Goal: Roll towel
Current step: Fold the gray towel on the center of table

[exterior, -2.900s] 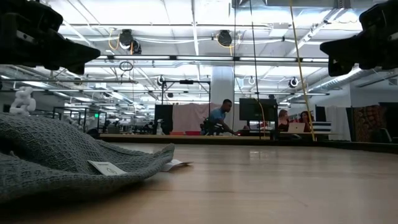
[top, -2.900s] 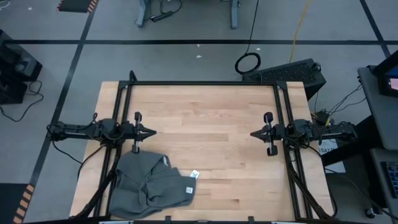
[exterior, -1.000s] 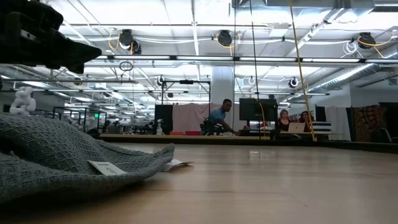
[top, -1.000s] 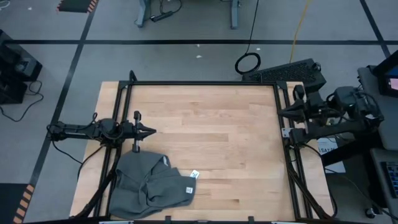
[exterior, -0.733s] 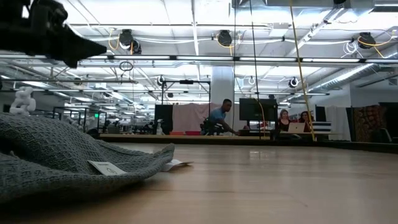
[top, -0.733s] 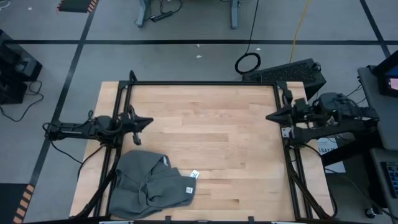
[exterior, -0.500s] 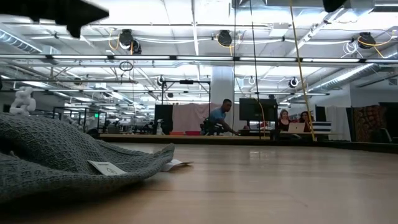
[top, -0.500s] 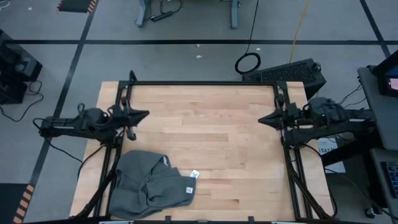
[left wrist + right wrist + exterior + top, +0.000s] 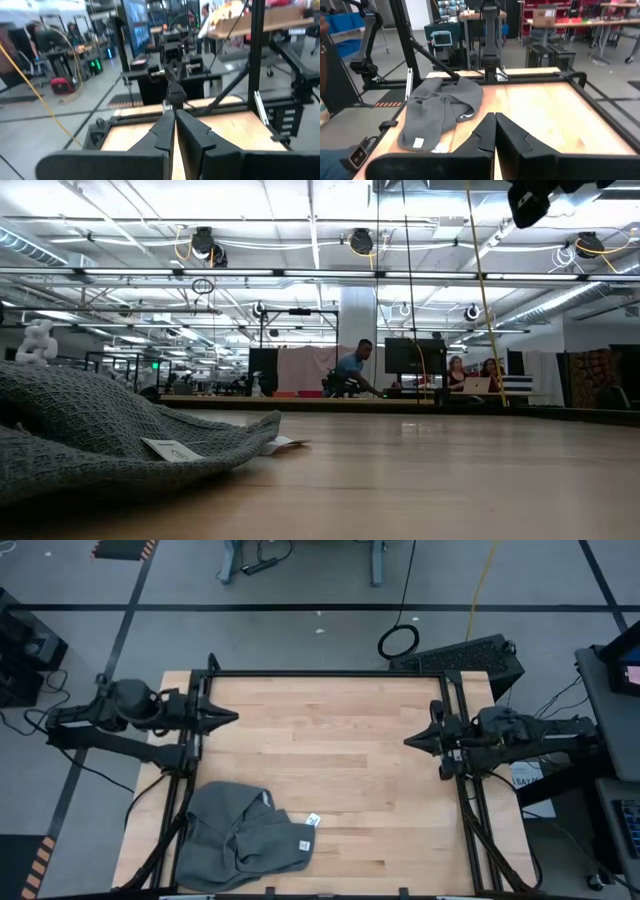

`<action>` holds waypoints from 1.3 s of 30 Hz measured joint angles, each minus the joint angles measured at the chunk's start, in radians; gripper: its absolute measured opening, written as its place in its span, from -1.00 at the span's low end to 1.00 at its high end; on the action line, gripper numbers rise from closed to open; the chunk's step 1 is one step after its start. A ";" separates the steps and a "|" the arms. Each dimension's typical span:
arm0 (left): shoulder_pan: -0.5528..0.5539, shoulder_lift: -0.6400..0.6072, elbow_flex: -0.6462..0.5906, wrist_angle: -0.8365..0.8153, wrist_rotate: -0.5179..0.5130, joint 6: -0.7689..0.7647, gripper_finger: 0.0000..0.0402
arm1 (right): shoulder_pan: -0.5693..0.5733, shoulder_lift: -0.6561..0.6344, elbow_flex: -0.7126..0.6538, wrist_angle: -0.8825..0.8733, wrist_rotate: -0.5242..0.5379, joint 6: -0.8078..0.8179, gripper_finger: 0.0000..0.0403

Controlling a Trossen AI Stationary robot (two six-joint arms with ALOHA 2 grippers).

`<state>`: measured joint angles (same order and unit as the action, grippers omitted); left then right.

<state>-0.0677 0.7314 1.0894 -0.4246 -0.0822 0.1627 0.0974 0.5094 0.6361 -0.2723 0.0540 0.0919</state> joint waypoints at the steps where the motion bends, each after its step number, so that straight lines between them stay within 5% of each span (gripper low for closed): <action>1: 0.000 0.020 0.010 -0.011 0.003 -0.005 -0.87 | 0.000 0.003 -0.006 -0.001 0.000 0.004 -1.00; 7: -0.008 0.101 0.004 -0.075 0.206 -0.058 -0.87 | 0.000 0.024 -0.026 -0.001 0.000 0.012 -1.00; 27: -0.106 0.341 -0.292 -0.060 0.251 -0.511 -0.85 | 0.000 0.169 -0.064 0.022 0.002 0.072 -1.00; 39: -0.147 0.691 -0.306 0.023 0.249 -0.603 -0.13 | 0.000 0.280 -0.064 0.023 0.005 0.067 -1.00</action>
<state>-0.2145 1.4224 0.7834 -0.4014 0.1673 -0.4403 0.0978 0.7898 0.5724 -0.2497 0.0593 0.1589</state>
